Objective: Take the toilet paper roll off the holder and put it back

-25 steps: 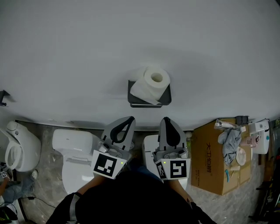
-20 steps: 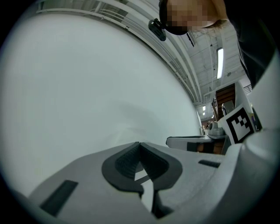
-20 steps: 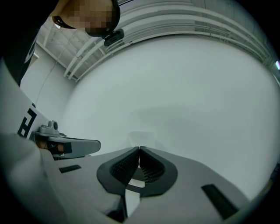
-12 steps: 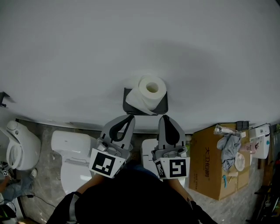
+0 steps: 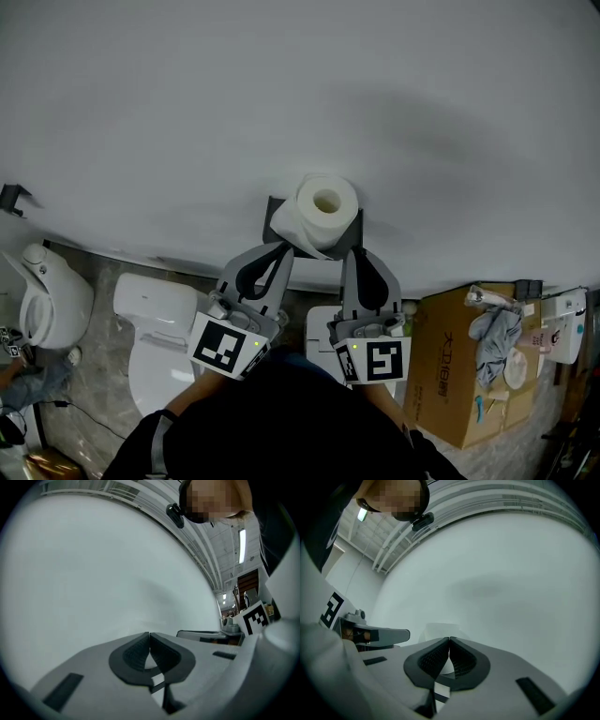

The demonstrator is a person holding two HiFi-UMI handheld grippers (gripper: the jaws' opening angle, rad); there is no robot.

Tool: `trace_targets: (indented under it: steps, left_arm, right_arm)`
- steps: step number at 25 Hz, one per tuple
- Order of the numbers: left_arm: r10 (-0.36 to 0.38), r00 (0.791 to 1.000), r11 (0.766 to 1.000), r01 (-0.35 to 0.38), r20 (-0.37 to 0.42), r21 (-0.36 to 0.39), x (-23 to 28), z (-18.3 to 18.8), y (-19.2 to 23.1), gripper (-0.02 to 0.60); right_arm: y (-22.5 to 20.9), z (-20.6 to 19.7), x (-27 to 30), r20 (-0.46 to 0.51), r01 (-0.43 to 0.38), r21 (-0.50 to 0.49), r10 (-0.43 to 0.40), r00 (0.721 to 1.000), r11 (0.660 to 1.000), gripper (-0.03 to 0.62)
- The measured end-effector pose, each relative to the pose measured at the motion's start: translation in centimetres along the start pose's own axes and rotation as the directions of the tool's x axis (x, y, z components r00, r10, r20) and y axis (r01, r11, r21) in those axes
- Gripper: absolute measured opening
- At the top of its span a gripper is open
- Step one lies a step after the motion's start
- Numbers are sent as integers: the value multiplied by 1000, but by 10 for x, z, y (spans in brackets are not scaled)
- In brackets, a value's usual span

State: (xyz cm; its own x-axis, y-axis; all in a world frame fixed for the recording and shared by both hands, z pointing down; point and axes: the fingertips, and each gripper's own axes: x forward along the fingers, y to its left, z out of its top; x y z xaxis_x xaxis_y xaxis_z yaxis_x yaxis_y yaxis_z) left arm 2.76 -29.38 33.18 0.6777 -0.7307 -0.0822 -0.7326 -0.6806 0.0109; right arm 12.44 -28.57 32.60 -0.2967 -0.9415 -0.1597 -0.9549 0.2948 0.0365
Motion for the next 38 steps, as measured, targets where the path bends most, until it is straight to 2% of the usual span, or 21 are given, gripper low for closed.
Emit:
trace_targets:
  steps: [3,6,8,14,25,29,38]
  left_arm:
    - [-7,1000,1000,7,12,8,2,5,0,8]
    - [-29,1000,999,29,7,-18,4,6,1,16]
    - [-45,999,999,45,-2,-25,7,7,2,82]
    - [-130,991,991,130,11,-17,12,11,2,142]
    - [-195,980,981,195,-34,12,24,12,5,292]
    - [-185,981,982,187,-57,34,32,12,10,364]
    - [-269,959,963,269,-88,-1,47,15,2,426]
  right_arm:
    - [0,-6,0,-29,-10,2,10,1000,1000,23]
    - [-2,0,1,2,23,18,-23,1000,1000,23]
    - [-3,1,0,6,46,17,-47,999,999,23]
    - [1,3,-5,8,106,12,-106,994,994,23]
    - [0,10,-4,24,143,-19,-143,989,990,23]
    - [-4,11,-5,26,155,-26,-155,988,988,23]
    - [-13,15,-7,32,174,-44,-172,985,984,23]
